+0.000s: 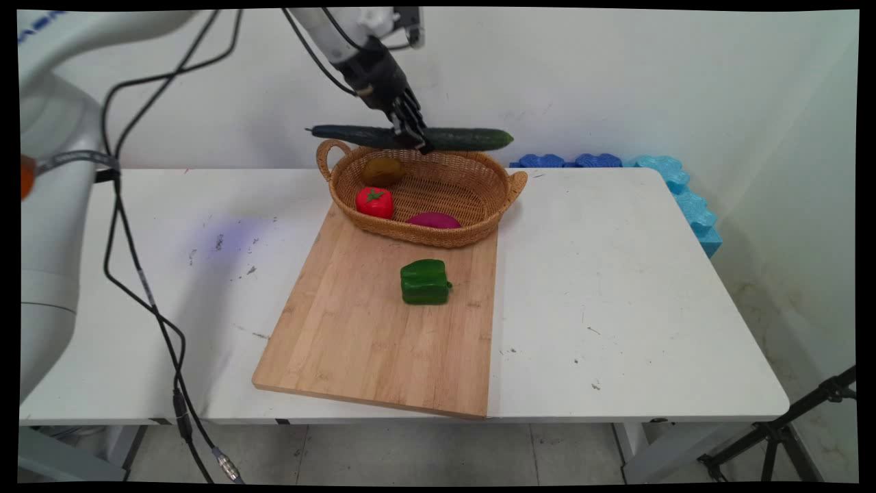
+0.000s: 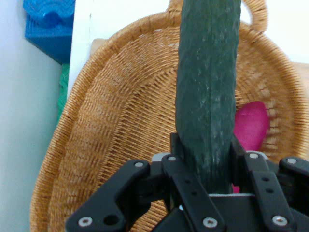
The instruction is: Place the picked object on the cutting board
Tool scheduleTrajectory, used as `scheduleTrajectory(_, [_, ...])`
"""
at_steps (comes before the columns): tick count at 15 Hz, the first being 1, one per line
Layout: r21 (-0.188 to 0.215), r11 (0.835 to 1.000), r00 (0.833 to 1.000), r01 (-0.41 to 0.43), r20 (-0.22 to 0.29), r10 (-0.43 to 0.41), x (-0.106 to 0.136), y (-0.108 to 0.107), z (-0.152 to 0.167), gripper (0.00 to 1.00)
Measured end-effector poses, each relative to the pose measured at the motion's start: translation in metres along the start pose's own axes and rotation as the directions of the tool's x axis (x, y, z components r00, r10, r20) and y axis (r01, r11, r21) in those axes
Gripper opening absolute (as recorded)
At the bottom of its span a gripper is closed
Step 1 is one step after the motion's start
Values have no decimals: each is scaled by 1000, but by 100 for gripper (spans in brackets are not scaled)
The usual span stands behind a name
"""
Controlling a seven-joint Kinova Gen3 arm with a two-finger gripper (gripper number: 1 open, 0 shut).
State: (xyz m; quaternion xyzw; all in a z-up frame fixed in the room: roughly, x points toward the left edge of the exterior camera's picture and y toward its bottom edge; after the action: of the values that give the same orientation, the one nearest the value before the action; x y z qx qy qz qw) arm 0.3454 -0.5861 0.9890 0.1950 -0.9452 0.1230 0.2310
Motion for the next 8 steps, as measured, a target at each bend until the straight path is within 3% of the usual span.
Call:
scheduleTrajectory(5, [-49, 998, 999, 38, -23, -40, -16, 43, -61, 0])
scheduleTrajectory(8, [-79, 995, 998, 57, -29, -60, -32, 69, -76, 0])
